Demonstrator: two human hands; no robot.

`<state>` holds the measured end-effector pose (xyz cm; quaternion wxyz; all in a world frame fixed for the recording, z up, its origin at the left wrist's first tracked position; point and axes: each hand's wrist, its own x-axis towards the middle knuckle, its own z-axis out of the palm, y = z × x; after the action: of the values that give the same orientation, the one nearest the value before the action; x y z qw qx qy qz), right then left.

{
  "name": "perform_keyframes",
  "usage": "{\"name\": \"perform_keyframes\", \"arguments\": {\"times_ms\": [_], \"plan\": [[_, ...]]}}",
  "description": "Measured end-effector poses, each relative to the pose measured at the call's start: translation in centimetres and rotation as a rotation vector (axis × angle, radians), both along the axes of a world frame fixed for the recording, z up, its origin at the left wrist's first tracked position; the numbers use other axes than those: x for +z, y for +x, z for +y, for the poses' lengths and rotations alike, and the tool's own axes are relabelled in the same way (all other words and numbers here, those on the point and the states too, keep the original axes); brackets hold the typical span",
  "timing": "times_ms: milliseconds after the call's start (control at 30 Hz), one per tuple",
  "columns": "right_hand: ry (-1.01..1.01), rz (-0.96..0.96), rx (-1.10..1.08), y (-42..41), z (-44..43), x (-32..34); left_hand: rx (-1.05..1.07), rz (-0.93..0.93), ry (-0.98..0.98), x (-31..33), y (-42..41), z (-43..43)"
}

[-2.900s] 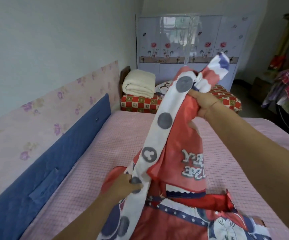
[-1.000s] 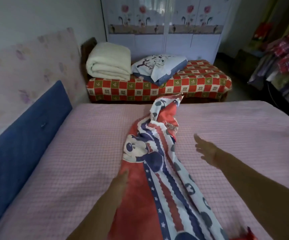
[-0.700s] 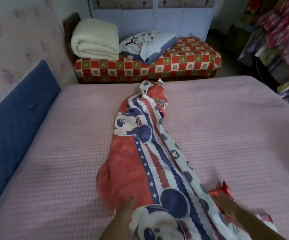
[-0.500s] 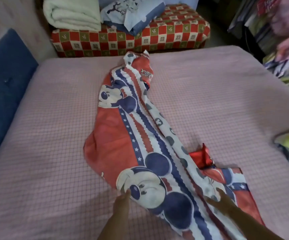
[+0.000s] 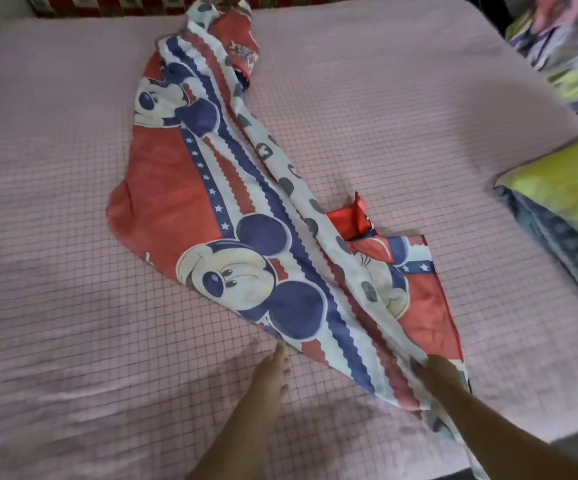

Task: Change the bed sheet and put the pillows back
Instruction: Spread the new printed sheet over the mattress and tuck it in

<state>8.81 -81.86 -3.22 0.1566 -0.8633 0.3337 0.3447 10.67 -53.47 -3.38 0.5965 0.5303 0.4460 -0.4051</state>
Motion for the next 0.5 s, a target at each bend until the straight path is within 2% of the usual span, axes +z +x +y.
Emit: {"name": "perform_keyframes", "arguments": {"times_ms": [100, 200, 300, 400, 500], "plan": [[0.152, -0.059, 0.060, -0.7, 2.1, 2.0, -0.009, -0.054, -0.042, 1.6, -0.4, -2.2], [0.307, -0.095, 0.253, -2.0, 6.3, 4.5, 0.048, -0.154, -0.163, 3.9, -0.1, -4.1], [0.453, -0.246, 0.367, -3.7, 10.4, 6.0, 0.100, -0.245, -0.226, 6.2, 0.2, -4.7], [0.547, -0.306, 0.421, -5.1, 13.3, 7.2, 0.108, -0.349, -0.078, 7.1, -0.3, -3.4], [0.709, -0.293, 0.356, -6.5, 14.4, 7.8, 0.167, -0.366, 0.091, 7.1, -1.2, -0.9]]}}
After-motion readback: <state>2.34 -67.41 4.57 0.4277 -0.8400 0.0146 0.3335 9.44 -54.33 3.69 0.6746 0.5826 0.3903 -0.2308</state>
